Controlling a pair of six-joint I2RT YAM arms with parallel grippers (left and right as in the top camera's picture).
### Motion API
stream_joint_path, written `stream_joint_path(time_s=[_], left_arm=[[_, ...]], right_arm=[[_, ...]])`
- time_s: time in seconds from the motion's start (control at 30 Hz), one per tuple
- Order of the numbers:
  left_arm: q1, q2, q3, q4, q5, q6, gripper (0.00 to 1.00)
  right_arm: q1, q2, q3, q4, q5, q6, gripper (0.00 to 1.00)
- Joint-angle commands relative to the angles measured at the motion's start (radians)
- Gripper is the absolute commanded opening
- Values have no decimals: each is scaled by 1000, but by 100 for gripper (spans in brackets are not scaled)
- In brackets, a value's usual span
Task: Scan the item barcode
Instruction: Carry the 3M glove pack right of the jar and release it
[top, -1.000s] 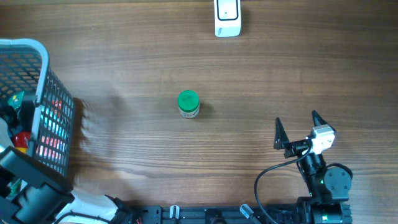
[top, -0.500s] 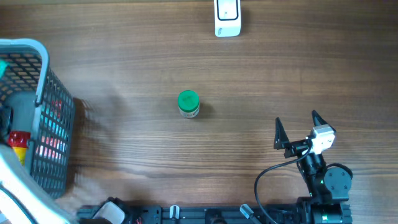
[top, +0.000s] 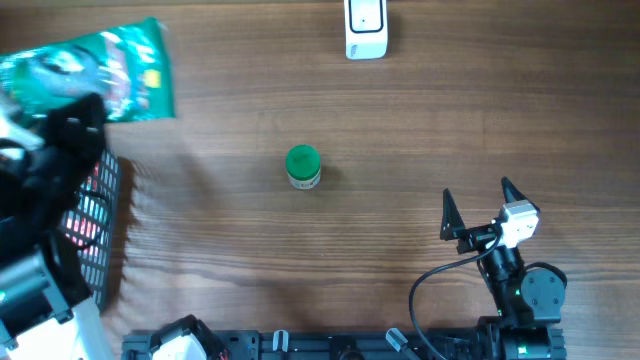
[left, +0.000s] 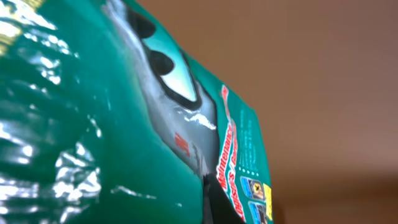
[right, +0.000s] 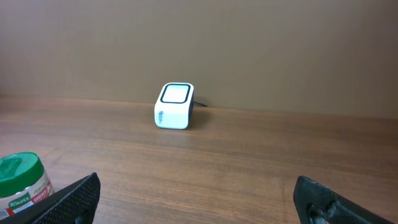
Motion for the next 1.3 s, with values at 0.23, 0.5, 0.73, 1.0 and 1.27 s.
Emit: stream_joint_path(time_s=[0.23,0.5,0.73,1.0,1.27], left_arm=[[-531,51,10,-273,-239,238,4],[-886,273,10,-150,-368,325,4],[-1070,636,10,104,-368,385,4],[-1177,897,10,111,-369,383,13],[-1182,828,18,106,-369,383,72]], right_arm=[[4,0,-1,6,-12,-11,100],[4,0,-1,6,-11,-10,99],[4,0,-1,6,-11,-10,99],[4,0,-1,6,-11,-10,100],[4,0,-1,6,-11,-10,100]])
